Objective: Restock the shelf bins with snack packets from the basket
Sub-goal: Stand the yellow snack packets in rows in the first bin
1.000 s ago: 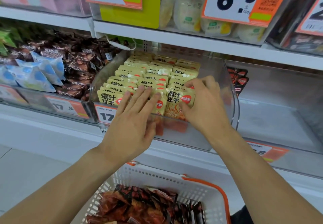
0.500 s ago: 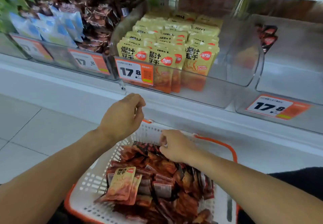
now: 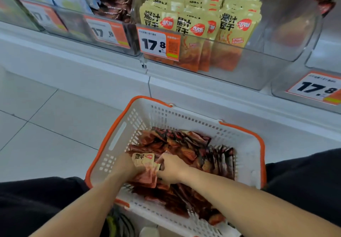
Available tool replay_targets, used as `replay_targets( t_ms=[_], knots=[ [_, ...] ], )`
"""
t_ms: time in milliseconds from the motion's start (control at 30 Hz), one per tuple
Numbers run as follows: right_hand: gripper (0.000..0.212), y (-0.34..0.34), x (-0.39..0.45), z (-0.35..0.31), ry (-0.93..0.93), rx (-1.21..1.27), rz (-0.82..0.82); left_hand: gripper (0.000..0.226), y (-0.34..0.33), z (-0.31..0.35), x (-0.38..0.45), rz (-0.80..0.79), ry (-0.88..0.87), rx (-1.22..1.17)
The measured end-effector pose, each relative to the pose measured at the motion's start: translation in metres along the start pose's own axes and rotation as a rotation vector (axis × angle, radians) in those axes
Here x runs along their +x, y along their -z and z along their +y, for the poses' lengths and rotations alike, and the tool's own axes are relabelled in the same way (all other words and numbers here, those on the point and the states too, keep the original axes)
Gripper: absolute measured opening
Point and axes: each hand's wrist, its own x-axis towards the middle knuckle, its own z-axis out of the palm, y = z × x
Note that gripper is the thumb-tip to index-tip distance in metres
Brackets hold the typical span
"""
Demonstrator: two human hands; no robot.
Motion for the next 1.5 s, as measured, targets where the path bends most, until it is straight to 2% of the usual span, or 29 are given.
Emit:
replay_targets(
  t_ms=[133, 267, 333, 400, 467, 533, 667, 767, 833, 1000, 1067, 1133, 1167, 1233, 1300, 1400, 1500],
  knots=[
    [0.046, 0.014, 0.006, 0.001, -0.029, -0.001, -0.003, 0.038, 0.024, 0.014, 0.005, -0.029, 0.002, 0.146],
    [0.064, 0.040, 0.001, -0.009, -0.004, 0.096, 0.060, 0.036, 0.082, 0.047, -0.008, -0.191, -0.208, 0.403],
    [0.060, 0.058, -0.005, -0.018, 0.047, 0.085, 0.085, 0.031, 0.123, 0.066, -0.019, -0.222, -0.302, 0.488],
    [0.043, 0.079, -0.013, -0.030, 0.105, 0.092, 0.086, 0.026, 0.159, 0.082, -0.028, -0.178, -0.383, 0.521],
    [0.026, 0.105, -0.024, -0.044, 0.180, 0.135, 0.114, 0.026, 0.184, 0.097, -0.037, -0.119, -0.447, 0.455],
    [0.018, 0.134, -0.039, -0.057, 0.238, 0.188, 0.185, 0.022, 0.198, 0.110, -0.044, -0.130, -0.501, 0.272],
    [0.018, 0.185, -0.074, -0.066, 0.280, 0.152, 0.458, 0.020, 0.209, 0.132, -0.053, -0.194, -0.625, 0.044],
    [0.023, 0.210, -0.097, -0.060, 0.298, 0.022, 0.570, 0.018, 0.207, 0.159, -0.062, -0.159, -0.755, -0.090],
    [0.024, 0.226, -0.111, -0.056, 0.299, -0.015, 0.652, 0.017, 0.198, 0.176, -0.070, -0.062, -0.867, -0.212],
    [0.028, 0.259, -0.149, -0.053, 0.372, -0.151, 0.833, 0.014, 0.175, 0.205, -0.091, 0.469, -1.187, -0.235],
    [0.028, 0.271, -0.164, -0.052, 0.411, -0.207, 0.939, 0.019, 0.171, 0.215, -0.092, 0.723, -1.213, -0.272],
    [0.021, 0.282, -0.175, -0.051, 0.489, -0.164, 1.084, 0.023, 0.174, 0.223, -0.090, 0.990, -1.218, -0.260],
    [0.019, 0.287, -0.179, -0.049, 0.538, -0.118, 1.176, 0.028, 0.176, 0.225, -0.088, 1.071, -1.216, -0.237],
    [0.020, 0.294, -0.182, -0.047, 0.593, -0.030, 1.347, 0.047, 0.179, 0.229, -0.083, 1.097, -1.163, -0.128],
    [0.026, 0.299, -0.178, -0.044, 0.584, 0.015, 1.427, 0.068, 0.176, 0.229, -0.076, 1.074, -1.050, 0.065],
    [0.031, 0.308, -0.163, -0.038, 0.423, -0.055, 1.381, 0.086, 0.170, 0.226, -0.067, 1.029, -0.950, 0.266],
    [0.036, 0.319, -0.139, -0.033, 0.184, -0.154, 1.242, 0.085, 0.173, 0.225, -0.064, 1.033, -0.954, 0.268]
  ],
)
